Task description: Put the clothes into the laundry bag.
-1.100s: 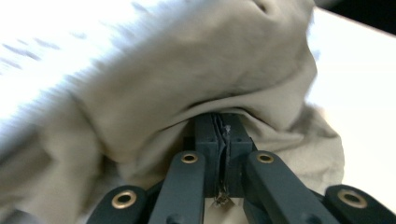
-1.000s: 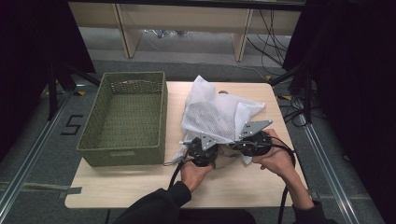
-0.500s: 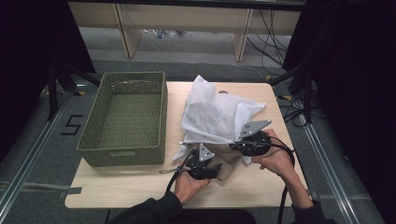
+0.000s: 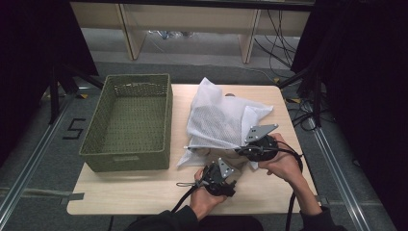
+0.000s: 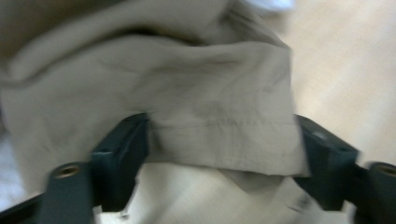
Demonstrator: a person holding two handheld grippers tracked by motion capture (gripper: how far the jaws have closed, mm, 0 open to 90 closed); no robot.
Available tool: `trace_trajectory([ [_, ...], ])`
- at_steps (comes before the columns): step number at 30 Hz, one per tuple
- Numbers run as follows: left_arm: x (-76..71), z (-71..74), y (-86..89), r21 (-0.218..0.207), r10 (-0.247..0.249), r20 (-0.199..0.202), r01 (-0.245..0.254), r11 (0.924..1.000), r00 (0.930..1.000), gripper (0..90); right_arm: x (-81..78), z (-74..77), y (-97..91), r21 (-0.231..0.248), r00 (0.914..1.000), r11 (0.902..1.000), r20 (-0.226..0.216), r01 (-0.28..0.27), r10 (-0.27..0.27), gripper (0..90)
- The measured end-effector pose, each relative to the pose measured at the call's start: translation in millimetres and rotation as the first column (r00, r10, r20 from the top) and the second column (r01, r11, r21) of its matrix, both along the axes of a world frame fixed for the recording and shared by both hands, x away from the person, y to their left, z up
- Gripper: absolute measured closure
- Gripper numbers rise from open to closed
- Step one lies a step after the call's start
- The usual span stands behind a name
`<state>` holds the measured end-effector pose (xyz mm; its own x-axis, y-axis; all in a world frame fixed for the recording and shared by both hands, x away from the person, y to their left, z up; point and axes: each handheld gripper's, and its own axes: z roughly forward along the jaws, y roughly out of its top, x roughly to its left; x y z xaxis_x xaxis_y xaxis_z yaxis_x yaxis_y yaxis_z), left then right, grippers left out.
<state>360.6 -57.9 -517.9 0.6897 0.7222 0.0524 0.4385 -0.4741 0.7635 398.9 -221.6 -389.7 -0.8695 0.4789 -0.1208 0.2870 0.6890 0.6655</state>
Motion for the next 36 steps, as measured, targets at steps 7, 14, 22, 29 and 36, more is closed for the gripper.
trace_trajectory([
  [7, 18.4, 13.4, 8.3, -0.060, 0.039, 0.098, -0.034, 0.9976, 0.9944, 83.0, 0.6, 1.0, -1.9, 0.000, 0.9998, 0.9999, 0.016, -0.012, 0.012, 89.9],
  [14, 38.1, 40.6, 13.5, -0.196, 0.153, 0.151, -0.122, 0.9729, 0.9766, 83.9, -3.3, 3.3, 0.0, -0.004, 0.9998, 0.9999, 0.008, -0.016, 0.016, 90.0],
  [22, 60.2, 17.9, 21.3, -0.211, 0.203, 0.120, -0.175, 0.9616, 0.9718, 78.8, -0.9, -11.7, -1.1, -0.030, 0.9989, 0.9995, -0.046, -0.012, 0.011, 90.0],
  [29, 58.1, 12.2, 28.1, -0.220, 0.200, 0.090, -0.176, 0.9595, 0.9757, 73.5, 8.8, -42.1, 5.2, -0.081, 0.9956, 0.9965, -0.092, -0.020, 0.013, 90.0],
  [36, 50.6, 11.2, 38.2, -0.238, 0.167, 0.043, -0.153, 0.9592, 0.9850, 65.5, 23.8, -68.0, 7.0, -0.080, 0.9918, 0.9965, -0.123, 0.024, -0.034, 90.0],
])
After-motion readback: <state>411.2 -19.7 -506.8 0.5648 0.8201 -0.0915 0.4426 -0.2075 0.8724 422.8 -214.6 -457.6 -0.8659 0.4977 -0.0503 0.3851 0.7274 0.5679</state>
